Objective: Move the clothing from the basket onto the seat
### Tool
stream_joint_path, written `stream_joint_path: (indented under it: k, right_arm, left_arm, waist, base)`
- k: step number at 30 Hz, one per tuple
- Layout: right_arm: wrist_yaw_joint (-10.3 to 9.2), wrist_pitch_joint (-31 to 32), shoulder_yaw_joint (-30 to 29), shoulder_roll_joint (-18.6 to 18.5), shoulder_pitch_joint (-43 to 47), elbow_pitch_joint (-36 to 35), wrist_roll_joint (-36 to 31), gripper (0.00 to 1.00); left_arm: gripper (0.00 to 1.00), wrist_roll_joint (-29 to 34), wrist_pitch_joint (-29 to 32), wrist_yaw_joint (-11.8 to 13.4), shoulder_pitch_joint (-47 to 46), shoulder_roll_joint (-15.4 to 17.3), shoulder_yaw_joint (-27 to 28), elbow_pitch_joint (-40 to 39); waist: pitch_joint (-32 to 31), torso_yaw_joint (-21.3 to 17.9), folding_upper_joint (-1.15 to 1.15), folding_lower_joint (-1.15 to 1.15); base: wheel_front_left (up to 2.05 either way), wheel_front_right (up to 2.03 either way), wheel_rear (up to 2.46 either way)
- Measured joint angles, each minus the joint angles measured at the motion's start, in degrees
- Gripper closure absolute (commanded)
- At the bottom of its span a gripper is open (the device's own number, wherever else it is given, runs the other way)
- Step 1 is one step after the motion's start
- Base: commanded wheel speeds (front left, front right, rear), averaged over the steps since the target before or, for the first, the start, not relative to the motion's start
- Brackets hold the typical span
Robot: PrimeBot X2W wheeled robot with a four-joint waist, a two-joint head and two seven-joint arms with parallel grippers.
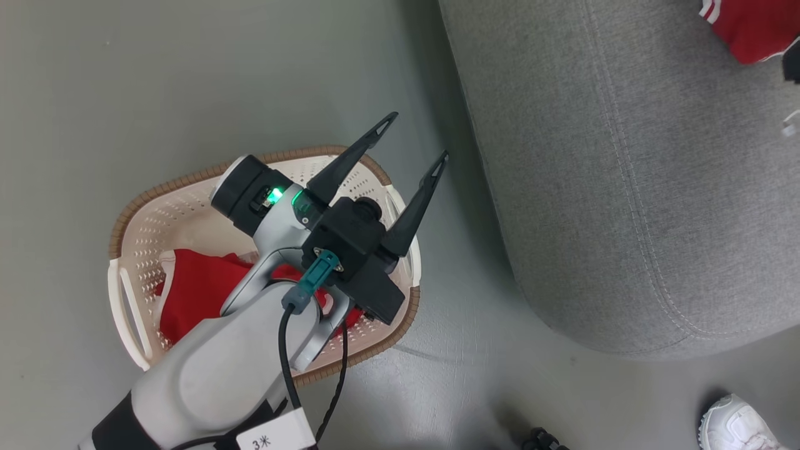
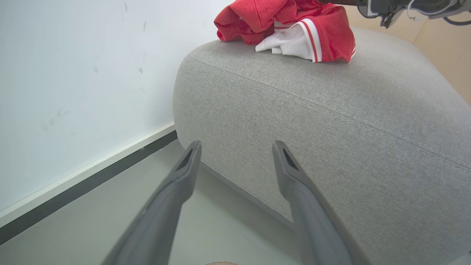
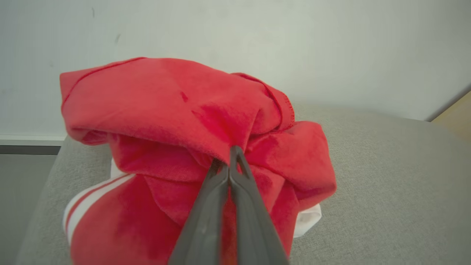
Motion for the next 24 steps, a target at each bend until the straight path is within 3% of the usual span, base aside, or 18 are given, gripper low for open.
stream_joint_path:
  k: [1,11,24]
  right_arm:
    - [0.08,-0.25,0.04,0.19,0.17,0.40,0.00,0.00]
    - [0.93,-0.49,1.21,1.51,4.27,0.81,-0.29,0.00]
    - [1.42,-0.85,1.57,3.56,10.36,-4.42,-1.53,0.00]
  left_arm:
    - [0.00,-0.01,-0.04,0.00,0.03,0.00,0.16,0.03]
    - [0.00,-1.49,-2.10,0.01,1.93,-0.10,2.97,2.47]
    - [0.00,-5.28,-3.86,0.01,5.20,-1.74,7.76,6.91]
  waist:
    - [-0.19,-0.01,0.00,0.00]
    - [-3.63,-0.09,0.00,0.00]
    - [-12.71,1.43,-0.01,-0.01]
  base:
    - [0.00,0.00,0.00]
    - [0.00,0.00,0.00]
    - [0.00,0.00,0.00]
